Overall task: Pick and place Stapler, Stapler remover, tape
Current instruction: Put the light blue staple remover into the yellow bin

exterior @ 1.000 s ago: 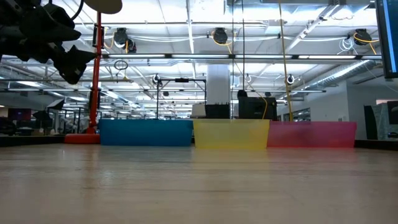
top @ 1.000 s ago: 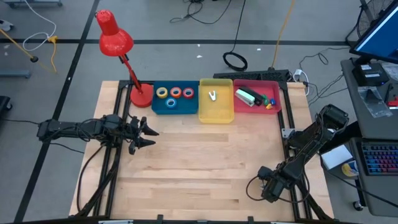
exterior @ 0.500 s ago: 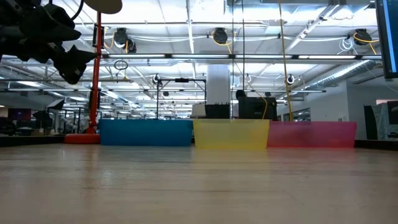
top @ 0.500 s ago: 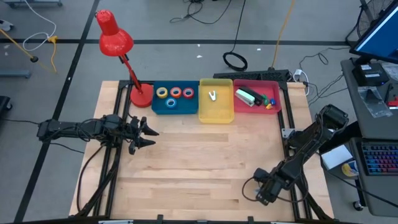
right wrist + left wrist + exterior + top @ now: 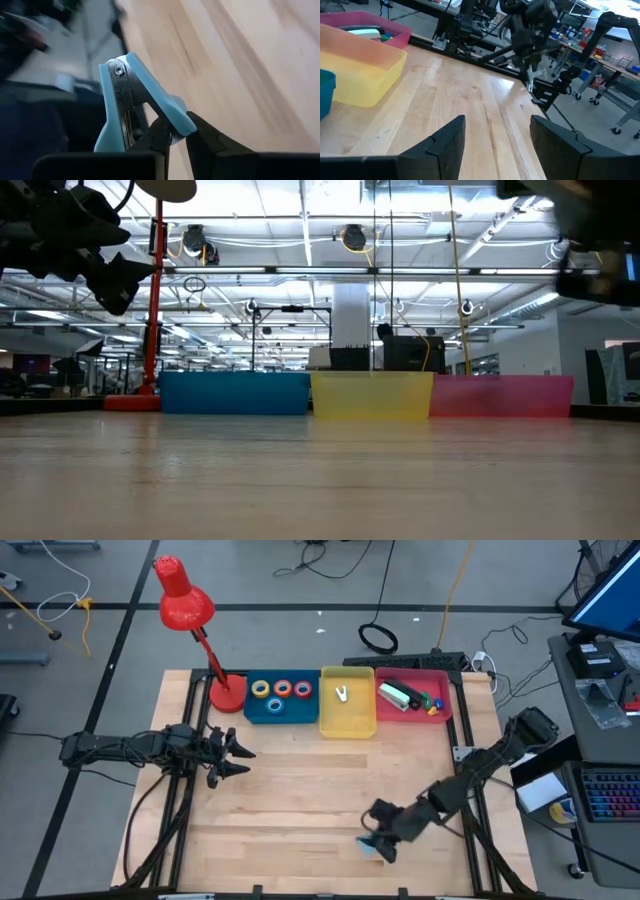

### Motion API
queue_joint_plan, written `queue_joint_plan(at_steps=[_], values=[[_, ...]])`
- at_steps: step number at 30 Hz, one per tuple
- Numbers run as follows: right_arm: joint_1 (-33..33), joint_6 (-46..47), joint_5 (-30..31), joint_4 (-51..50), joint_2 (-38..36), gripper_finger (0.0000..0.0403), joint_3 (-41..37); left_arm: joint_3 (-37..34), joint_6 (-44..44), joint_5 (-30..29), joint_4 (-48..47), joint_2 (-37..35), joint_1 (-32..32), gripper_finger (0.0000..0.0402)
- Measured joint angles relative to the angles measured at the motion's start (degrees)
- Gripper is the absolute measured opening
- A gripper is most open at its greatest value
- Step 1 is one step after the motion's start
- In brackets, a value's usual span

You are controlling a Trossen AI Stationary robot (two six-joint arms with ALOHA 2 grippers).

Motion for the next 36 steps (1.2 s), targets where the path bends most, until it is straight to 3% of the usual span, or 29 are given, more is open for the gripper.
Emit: queue_joint_plan(at_steps=[9,16,21,24,28,31,36], values=[[-9.8,-15.2,1.4,16.4,0.0,0.0031,0.0,0.0,0.0,0.0,0.0,0.0,0.0,0.0223],[-19.0,-26.6,8.3,18.0,0.0,0.0031,0.0,0.0,-1.8,0.0,0.0,0.0,0.0,0.0223],[-26.1,-32.8,8.8,17.9,0.0,0.0031,0.0,0.0,-3.5,0.0,0.0,0.0,0.0,0.0223],[-29.8,-37.3,8.7,12.1,0.0,0.0031,2.5,0.0,-3.6,0.0,0.0,0.0,0.0,0.0223],[-34.3,-45.1,9.4,-3.6,0.0,0.0034,9.8,0.0,-3.5,0.0,0.0,0.0,0.0,0.0223],[-37.5,-50.8,13.5,-13.8,0.0,0.0032,14.9,0.0,-3.5,0.0,0.0,0.0,0.0,0.0223],[-43.2,-58.5,16.5,-22.2,0.0,0.0034,20.1,0.0,-3.1,0.0,-0.6,0.0,0.0,0.0223]])
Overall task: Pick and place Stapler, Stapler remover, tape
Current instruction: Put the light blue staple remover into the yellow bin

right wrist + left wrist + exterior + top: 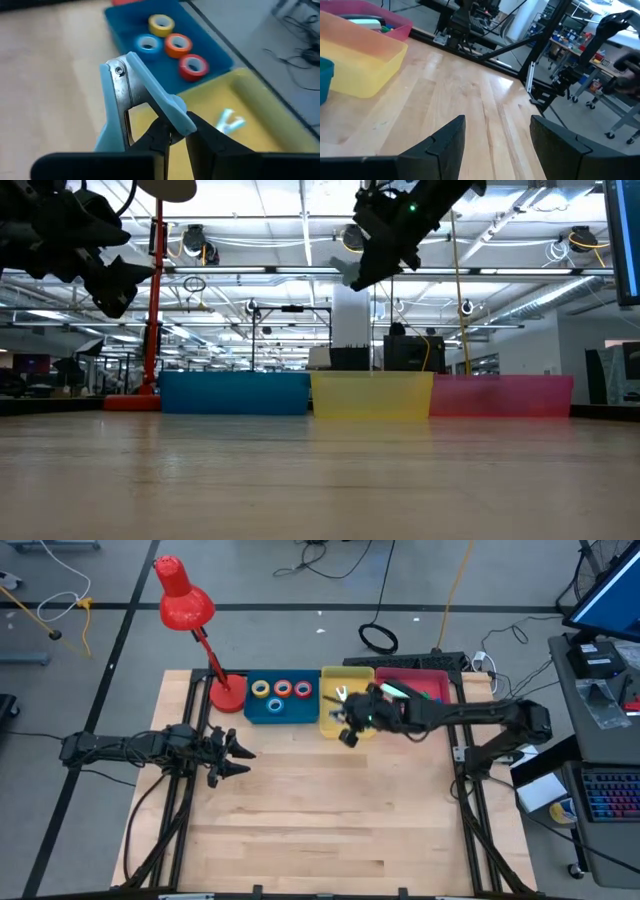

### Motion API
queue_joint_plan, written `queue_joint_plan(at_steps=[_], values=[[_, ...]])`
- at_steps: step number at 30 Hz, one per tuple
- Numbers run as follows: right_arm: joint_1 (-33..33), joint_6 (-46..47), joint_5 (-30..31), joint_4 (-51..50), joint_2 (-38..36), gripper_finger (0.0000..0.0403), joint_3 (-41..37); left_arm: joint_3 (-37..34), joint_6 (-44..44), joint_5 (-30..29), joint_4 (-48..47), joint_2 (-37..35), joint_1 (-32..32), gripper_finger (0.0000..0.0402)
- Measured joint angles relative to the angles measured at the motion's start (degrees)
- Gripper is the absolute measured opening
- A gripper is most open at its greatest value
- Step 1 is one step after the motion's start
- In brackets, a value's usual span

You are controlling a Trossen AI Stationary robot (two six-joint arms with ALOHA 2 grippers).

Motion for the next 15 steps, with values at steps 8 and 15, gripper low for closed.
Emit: queue_joint_plan(at_steps=[8,15], values=[[-8.5,-3.6,-0.6,-7.7,1.4,0.0033,0.8,0.0,0.1,0.0,-1.1,0.0,0.0,0.0223],[-12.4,-6.0,-6.5,-6.9,6.0,0.0035,0.9,0.0,1.9,-0.3,-1.1,0.0,0.0,0.0223]])
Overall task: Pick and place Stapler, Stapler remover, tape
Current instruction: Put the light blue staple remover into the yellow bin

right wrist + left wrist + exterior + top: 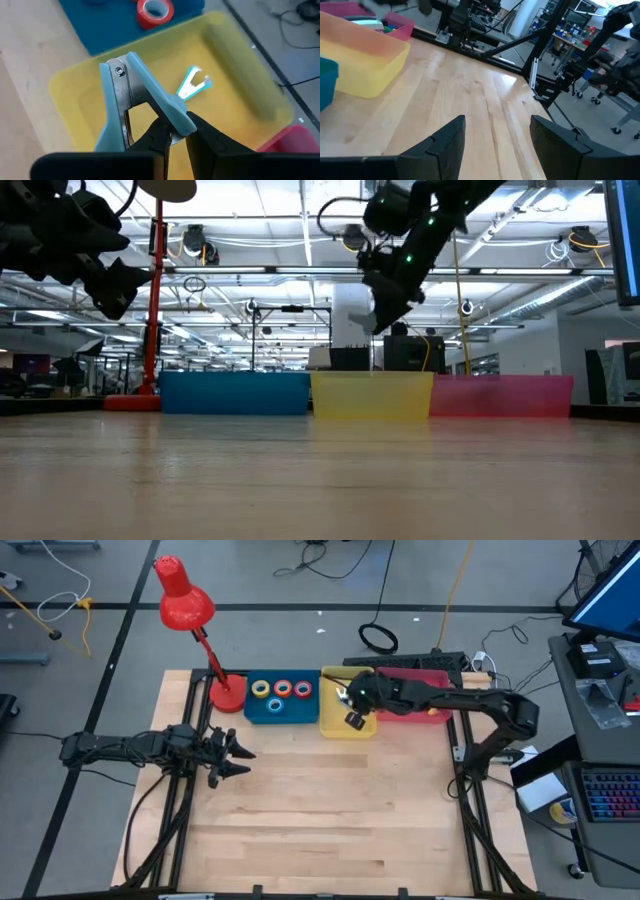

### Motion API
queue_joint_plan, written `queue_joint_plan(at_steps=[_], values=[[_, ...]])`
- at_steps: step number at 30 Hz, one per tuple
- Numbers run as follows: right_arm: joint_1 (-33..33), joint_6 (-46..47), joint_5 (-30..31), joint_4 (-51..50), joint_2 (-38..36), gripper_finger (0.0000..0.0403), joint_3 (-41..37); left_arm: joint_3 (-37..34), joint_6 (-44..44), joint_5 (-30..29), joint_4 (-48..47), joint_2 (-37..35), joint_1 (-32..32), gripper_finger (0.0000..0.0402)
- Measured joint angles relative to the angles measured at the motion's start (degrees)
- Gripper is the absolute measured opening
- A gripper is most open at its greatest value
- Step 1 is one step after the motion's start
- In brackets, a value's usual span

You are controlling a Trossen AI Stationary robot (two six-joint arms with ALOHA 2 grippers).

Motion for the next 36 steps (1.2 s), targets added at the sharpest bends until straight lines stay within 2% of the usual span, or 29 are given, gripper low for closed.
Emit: queue_joint_plan(at_steps=[6,9,19,27,36], values=[[-1.2,-2.8,-0.1,-0.5,5.8,0.0039,-0.1,0.0,0.3,-1.7,0.1,0.0,0.0,0.0223],[-2.0,-4.8,-2.2,0.5,8.4,0.0039,-0.1,0.0,1.4,-2.8,0.3,0.0,0.0,0.0223],[-4.4,-7.0,-6.1,2.5,13.2,0.0042,-0.1,0.0,1.7,-3.8,0.6,0.0,0.0,0.0223],[-5.7,-11.0,-6.3,2.6,13.6,0.0043,-0.1,0.0,1.8,-4.2,0.4,0.0,0.0,0.0223],[-7.0,-11.3,-7.5,3.8,13.6,0.0046,-0.1,0.0,2.5,-4.2,0.4,0.0,0.0,0.0223]])
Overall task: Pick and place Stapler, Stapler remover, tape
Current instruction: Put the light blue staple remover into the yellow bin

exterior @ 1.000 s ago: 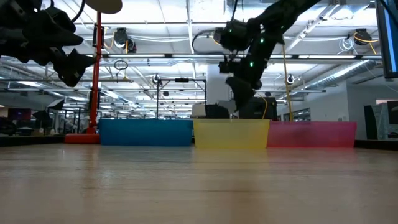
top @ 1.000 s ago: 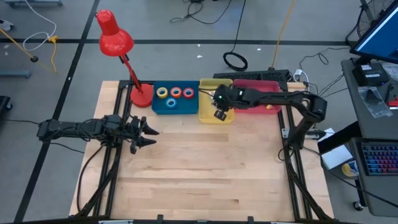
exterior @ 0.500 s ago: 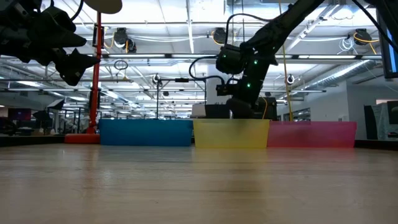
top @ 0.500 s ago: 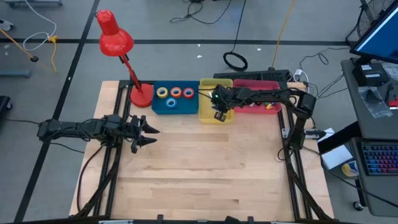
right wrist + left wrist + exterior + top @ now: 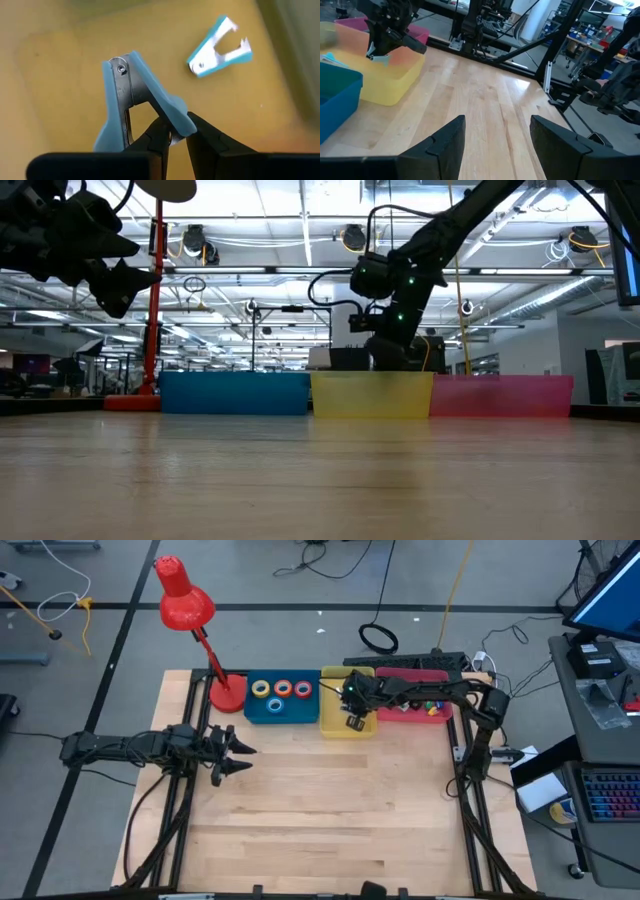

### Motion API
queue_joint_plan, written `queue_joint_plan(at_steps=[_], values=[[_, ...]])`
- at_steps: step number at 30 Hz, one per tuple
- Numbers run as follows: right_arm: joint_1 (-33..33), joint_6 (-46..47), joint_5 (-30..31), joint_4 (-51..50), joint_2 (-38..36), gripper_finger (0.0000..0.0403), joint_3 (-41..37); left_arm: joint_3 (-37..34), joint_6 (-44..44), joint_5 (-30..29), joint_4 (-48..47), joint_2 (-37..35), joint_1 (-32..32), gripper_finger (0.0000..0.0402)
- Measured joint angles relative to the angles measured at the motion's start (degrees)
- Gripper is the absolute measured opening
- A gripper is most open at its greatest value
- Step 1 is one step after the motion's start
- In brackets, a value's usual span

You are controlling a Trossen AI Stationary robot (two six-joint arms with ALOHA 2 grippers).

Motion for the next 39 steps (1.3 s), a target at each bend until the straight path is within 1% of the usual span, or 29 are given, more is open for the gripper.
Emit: queue_joint_plan(at_steps=[4,15,21,29,36,39], values=[[-0.5,-0.4,-1.6,-0.1,0.0,0.0045,0.0,0.0,0.2,0.0,0.0,0.0,0.0,0.0223],[-0.7,-0.5,-1.8,0.9,3.0,0.0049,0.0,0.0,0.2,0.0,0.0,0.0,0.0,0.0223],[-0.6,-1.3,-1.4,2.7,2.9,0.005,0.0,0.0,0.0,0.1,-0.5,0.0,0.0,0.0223],[-0.3,-1.4,-1.4,1.9,2.9,0.0059,0.0,0.0,-0.1,0.1,-0.5,0.0,0.0,0.0223],[0.1,-3.6,-1.5,1.5,1.8,0.0064,0.0,0.0,-0.1,0.1,-0.5,0.0,0.0,0.0223],[0.7,-5.2,-2.9,0.4,1.4,0.0064,-0.1,0.0,0.2,0.1,-0.5,0.0,0.0,0.0223]])
